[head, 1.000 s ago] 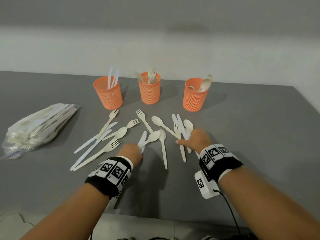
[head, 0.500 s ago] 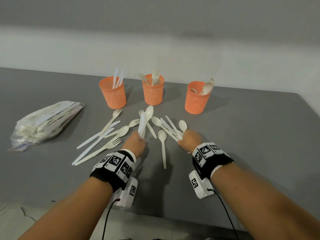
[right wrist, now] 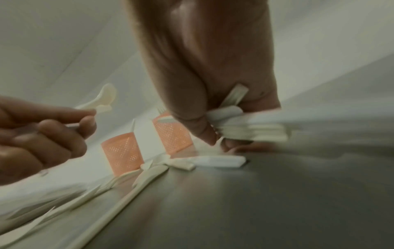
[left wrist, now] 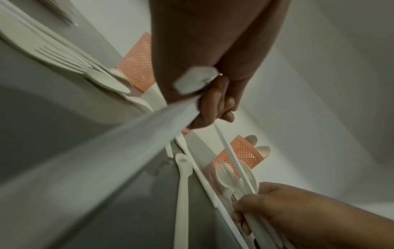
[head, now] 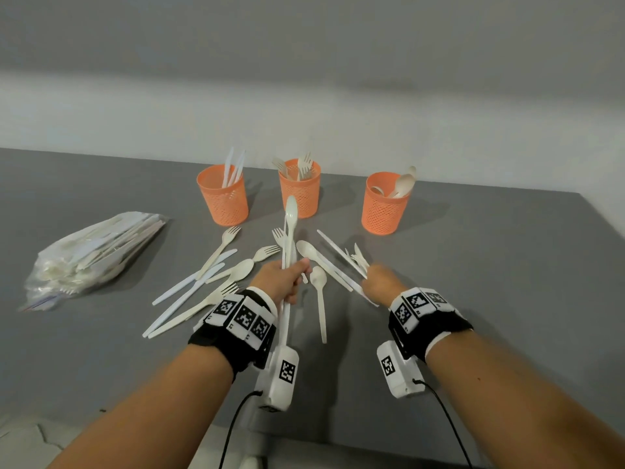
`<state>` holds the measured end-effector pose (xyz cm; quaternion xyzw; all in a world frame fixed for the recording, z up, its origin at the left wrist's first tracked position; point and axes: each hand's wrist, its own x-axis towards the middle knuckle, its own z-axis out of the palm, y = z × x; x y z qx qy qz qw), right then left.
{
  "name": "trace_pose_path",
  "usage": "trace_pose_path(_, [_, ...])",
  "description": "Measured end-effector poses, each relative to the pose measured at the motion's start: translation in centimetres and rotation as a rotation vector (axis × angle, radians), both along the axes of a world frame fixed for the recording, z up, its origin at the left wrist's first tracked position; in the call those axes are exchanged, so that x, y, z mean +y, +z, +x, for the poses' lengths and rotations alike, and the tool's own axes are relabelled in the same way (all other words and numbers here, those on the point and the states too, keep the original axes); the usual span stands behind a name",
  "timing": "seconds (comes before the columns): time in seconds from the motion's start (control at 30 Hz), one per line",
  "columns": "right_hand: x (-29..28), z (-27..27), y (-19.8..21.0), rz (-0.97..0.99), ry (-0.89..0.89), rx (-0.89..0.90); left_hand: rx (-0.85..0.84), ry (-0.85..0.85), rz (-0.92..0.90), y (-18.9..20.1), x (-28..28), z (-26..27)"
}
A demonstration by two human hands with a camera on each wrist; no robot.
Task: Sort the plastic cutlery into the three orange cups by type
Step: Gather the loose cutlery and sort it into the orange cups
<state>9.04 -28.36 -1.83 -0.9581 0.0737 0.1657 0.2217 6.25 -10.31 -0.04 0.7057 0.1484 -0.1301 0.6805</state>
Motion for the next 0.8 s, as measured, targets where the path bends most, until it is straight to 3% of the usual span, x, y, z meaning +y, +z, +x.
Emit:
trace_pose_path(0.2, [1.7,-0.4,2.9,0.536,-0.175,-0.117,-0.046,-0.028,-0.072,0.3,-0.5,1.1])
trace_pose_path(0.37, [7.1,-0.6,4.7,0.584,0.037,-0.213,-0.081,-0.152,-0.112,1.2,-1.0,1.8])
trace_pose_path(0.67, [12.8,-0.6,5.6,0.691,0.205,-0.019,-0.084,0.115,-0.205,1.1,3.5,4.8])
trace_pose_path(0.8, [11.8,-0.4,6.8,0.725,0.212,-0.060,-0.078,0.184,-0.304,1.2,5.1,4.9])
